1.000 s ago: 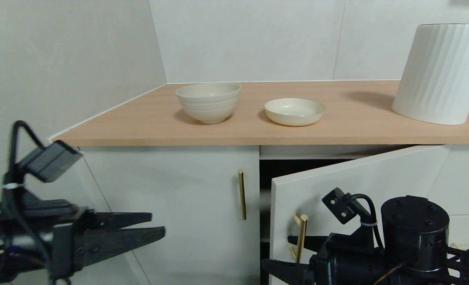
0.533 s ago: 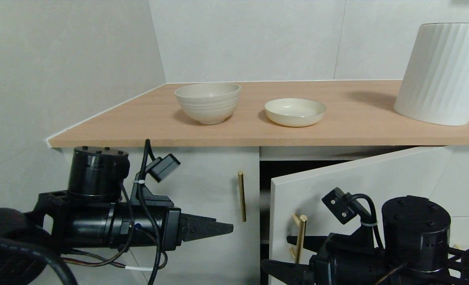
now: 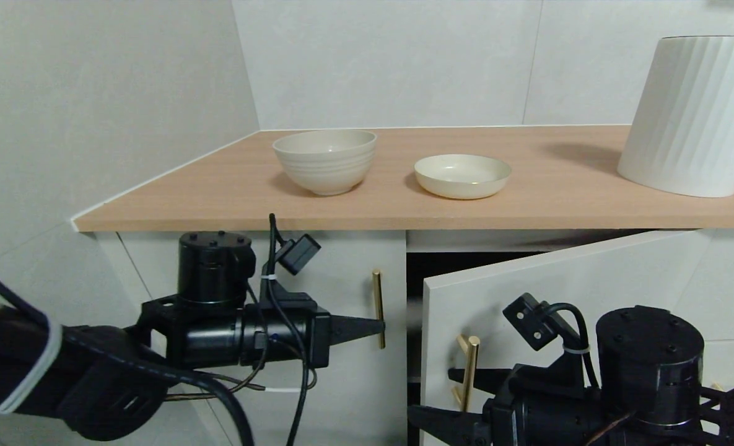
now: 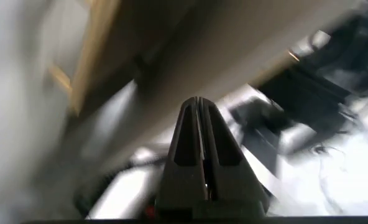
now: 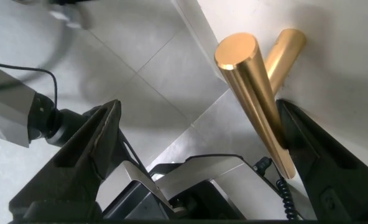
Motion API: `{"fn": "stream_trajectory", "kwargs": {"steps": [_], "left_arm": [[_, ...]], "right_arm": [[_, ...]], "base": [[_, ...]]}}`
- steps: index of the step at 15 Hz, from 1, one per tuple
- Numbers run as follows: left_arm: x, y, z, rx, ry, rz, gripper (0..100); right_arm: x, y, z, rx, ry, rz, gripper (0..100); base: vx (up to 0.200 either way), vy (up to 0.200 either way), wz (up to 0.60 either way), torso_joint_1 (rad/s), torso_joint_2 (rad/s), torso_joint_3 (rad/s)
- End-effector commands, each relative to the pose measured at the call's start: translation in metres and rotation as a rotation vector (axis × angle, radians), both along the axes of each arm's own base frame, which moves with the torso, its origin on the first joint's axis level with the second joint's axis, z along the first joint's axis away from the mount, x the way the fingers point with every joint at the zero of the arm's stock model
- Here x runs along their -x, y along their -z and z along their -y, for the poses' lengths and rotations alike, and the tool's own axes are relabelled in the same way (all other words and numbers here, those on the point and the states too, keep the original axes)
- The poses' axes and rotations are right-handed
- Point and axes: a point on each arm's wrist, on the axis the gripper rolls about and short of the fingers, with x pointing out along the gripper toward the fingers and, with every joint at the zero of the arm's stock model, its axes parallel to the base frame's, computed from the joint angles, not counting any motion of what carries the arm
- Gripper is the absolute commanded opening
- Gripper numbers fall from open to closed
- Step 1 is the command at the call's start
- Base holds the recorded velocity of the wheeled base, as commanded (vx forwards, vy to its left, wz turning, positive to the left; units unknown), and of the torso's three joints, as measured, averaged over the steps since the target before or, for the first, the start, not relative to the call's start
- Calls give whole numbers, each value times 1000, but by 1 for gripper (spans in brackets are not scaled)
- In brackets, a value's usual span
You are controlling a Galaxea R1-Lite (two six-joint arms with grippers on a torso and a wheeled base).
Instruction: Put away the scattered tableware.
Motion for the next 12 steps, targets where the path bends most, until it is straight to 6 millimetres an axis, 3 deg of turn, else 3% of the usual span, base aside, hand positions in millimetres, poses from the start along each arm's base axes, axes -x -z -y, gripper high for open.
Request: {"fn": "stream_trajectory", "kwargs": {"steps": [1,3,12], "left_arm": [[-12,34,28,-41,-24,-5,0],[-12,46,44,-47,-62,48,0],[-3,54,77,66,20,195,0]], "right_arm": [[0,1,0,2,2,-1,100],[0,-1,0,-1,2,2,100],[2,1,4,10,8,7,100]], "base": [[0,0,0,0,0,0],[0,0,0,0,0,0],[0,0,0,0,0,0]]}}
